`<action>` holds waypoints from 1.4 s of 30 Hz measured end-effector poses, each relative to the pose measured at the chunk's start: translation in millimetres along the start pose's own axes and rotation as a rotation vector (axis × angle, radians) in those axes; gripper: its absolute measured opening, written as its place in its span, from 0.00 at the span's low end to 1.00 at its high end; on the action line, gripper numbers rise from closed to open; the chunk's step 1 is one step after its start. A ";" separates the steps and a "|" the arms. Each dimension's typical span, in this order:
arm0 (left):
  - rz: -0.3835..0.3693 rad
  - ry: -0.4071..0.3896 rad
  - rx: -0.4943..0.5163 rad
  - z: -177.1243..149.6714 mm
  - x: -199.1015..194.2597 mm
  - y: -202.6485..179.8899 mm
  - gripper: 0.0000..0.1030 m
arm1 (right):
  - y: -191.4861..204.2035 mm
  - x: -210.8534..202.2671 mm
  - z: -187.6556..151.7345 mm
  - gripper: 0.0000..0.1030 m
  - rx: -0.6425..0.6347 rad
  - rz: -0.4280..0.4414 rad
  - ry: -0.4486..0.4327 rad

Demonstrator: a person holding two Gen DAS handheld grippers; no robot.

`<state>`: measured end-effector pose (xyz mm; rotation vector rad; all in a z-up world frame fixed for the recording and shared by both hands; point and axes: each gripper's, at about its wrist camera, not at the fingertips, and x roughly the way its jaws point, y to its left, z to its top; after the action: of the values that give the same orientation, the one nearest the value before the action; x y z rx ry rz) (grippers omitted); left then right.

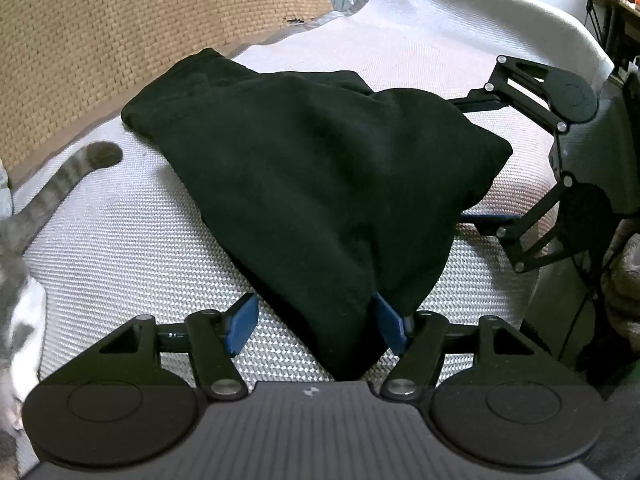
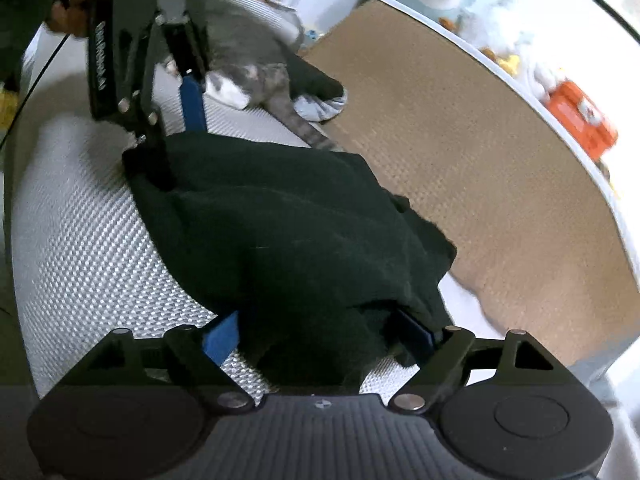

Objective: Fold clothes

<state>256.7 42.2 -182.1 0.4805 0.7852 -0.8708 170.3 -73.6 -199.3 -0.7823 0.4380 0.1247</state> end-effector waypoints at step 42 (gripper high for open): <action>0.097 -0.052 0.169 10.8 -14.0 -19.6 0.70 | 0.5 11.7 10.0 0.48 -0.049 0.143 0.039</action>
<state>239.5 30.8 -165.7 0.6373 0.6380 -0.8597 184.0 -66.8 -198.4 -0.8022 0.5291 0.2547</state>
